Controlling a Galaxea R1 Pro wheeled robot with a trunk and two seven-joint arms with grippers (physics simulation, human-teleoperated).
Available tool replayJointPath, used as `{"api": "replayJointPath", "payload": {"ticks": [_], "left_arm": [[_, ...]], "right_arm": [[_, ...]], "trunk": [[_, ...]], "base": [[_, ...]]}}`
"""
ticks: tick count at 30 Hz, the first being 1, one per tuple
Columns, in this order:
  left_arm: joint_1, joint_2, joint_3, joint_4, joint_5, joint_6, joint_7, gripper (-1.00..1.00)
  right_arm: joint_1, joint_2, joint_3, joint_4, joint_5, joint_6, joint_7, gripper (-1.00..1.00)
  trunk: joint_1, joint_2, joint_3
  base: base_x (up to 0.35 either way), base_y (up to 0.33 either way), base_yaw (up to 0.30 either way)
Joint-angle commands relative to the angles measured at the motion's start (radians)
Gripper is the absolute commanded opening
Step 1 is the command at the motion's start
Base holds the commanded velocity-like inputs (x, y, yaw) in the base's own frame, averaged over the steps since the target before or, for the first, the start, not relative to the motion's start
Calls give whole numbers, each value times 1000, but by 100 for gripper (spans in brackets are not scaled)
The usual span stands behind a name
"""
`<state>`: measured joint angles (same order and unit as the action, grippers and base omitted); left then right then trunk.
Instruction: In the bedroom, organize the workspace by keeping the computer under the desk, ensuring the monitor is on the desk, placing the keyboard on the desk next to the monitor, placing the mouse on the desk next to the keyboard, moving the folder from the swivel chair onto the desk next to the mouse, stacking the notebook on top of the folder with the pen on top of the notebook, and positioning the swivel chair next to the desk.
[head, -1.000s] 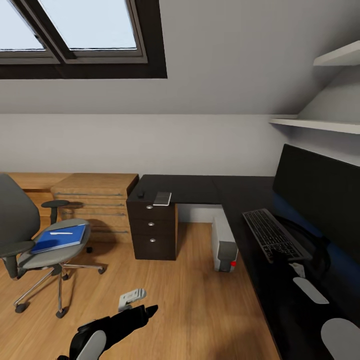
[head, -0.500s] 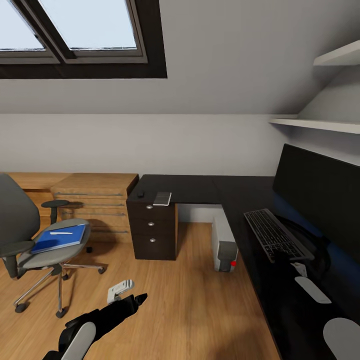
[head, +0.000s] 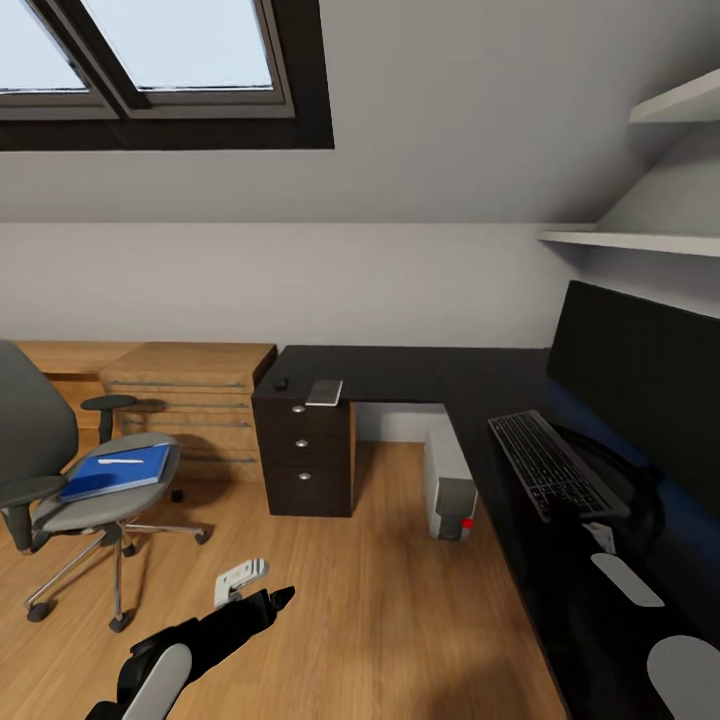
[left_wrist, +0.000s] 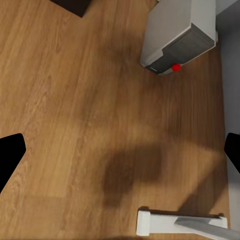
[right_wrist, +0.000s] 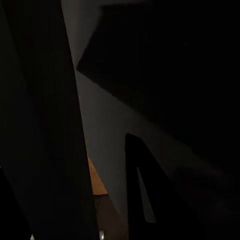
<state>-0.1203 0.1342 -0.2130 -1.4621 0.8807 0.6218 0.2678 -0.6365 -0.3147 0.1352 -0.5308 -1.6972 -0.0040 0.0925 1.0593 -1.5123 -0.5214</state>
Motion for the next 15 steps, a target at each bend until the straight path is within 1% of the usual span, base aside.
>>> {"api": "replayJointPath", "payload": {"ticks": [1, 2, 12, 15], "left_arm": [[-1, 1, -2, -1, 11, 1, 10, 100], [-1, 1, -2, -1, 11, 1, 10, 100], [-1, 1, -2, -1, 11, 1, 10, 100], [-1, 1, -3, -1, 11, 1, 10, 100]], "right_arm": [[0, -1, 12, 3, -15, -1, -37, -100], [0, -1, 12, 3, -15, -1, -37, -100], [0, -2, 11, 3, -16, 4, -39, -100], [0, -5, 11, 3, -20, 16, -41, -100]], "trunk": [[4, -8, -4], [8, -15, -8], [8, -15, -8], [8, -15, -8]], "base": [[0, 0, 0], [0, 0, 0], [0, 0, 0], [0, 0, 0]]}}
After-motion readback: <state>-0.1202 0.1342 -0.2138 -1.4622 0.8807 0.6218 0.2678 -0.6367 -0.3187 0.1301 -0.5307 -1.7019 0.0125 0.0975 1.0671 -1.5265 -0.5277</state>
